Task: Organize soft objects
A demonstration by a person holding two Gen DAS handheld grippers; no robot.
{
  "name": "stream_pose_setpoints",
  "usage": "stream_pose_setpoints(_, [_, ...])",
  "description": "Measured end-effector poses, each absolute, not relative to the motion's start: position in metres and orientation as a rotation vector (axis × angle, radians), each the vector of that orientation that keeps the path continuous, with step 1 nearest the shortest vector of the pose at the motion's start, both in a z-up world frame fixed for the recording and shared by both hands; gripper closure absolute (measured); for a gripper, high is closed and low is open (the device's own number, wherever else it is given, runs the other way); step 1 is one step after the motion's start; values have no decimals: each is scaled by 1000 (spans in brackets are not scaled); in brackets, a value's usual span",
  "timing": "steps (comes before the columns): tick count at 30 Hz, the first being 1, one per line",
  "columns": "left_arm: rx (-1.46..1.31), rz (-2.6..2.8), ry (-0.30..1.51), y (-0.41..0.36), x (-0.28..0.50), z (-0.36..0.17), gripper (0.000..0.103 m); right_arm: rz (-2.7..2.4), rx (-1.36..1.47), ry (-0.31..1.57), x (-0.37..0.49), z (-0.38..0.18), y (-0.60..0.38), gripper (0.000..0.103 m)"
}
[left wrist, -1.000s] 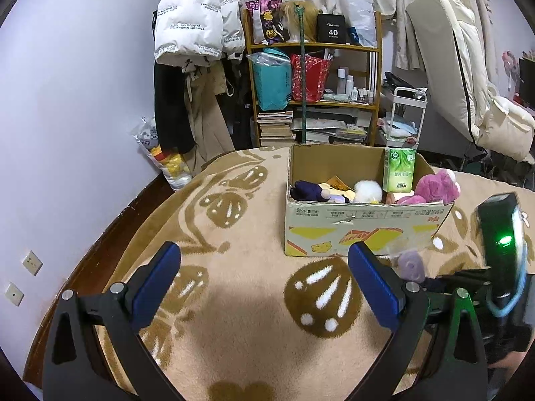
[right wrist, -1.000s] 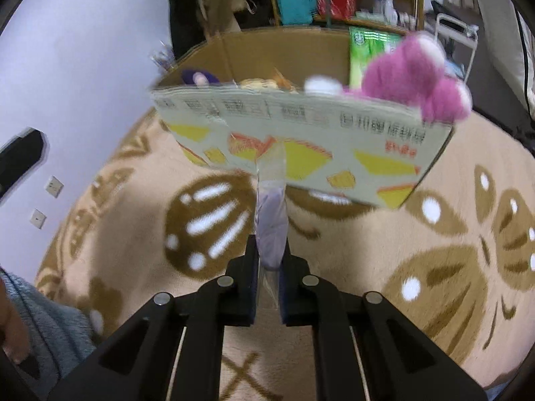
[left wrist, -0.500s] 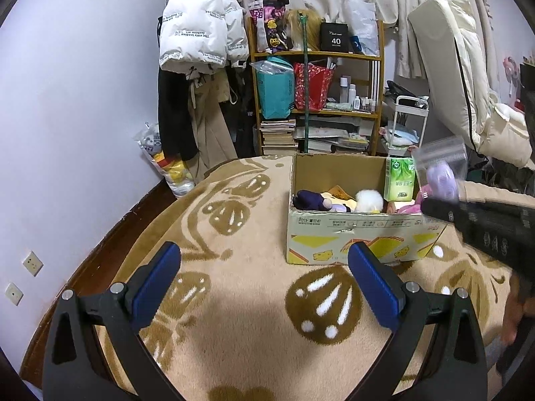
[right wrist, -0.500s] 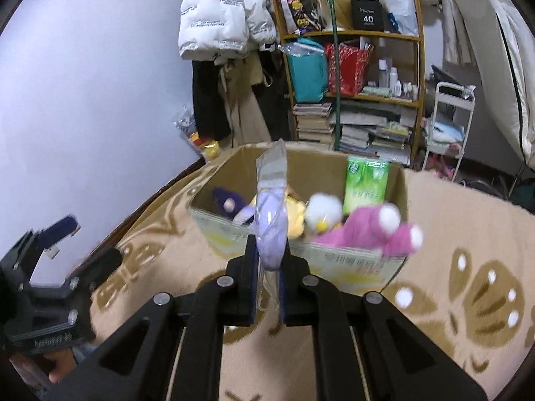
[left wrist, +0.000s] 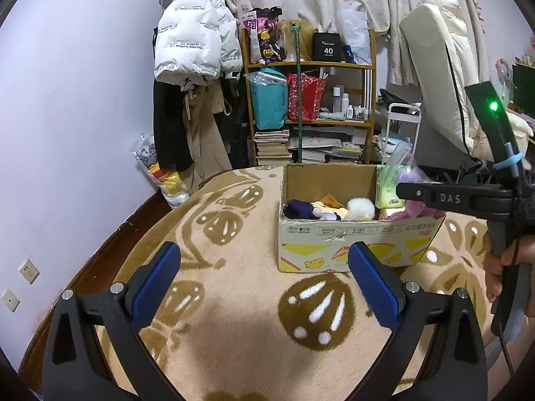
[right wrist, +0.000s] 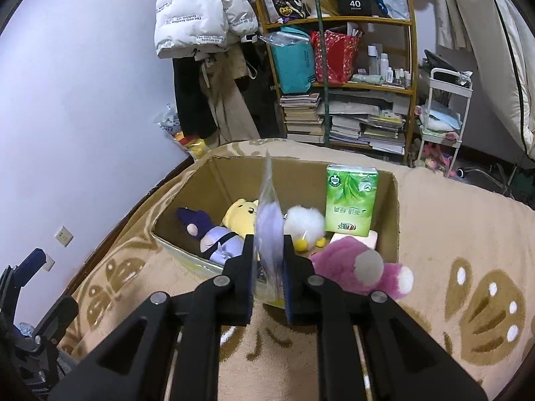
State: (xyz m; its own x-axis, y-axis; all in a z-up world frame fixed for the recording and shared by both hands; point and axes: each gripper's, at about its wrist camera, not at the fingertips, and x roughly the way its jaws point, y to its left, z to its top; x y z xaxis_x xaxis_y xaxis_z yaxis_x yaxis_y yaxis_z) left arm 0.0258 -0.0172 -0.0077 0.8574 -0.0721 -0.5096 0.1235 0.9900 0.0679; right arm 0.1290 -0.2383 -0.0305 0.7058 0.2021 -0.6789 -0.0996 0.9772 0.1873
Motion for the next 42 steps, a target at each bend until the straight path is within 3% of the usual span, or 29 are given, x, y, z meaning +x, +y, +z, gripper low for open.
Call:
stream_pose_setpoints(7, [83,-104,504,-16,24,-8,4,177,168,747,120,-27,-240,80])
stream_pose_setpoints(14, [107,-90,480,-19,20,-6,4,141,94,622,83,-2,-236,45])
stream_pose_setpoints(18, [95,-94,467,-18,16,-3,4,128,105,597,67,6,-238,35])
stream_pose_setpoints(24, [68,-91,439,-13,12,4,4,83,98,563,43,13,-244,11])
stream_pose_setpoints(28, [76,-91,431,-14,8,5,2,61,80,548,30,17,-248,8])
stream_pose_setpoints(30, [91,-86,423,-16,6,5,1,47,80,534,23,18,-252,0])
stream_pose_setpoints(42, [81,-106,414,-15,-2,9,1,-28,34,511,-1,10,-265,0])
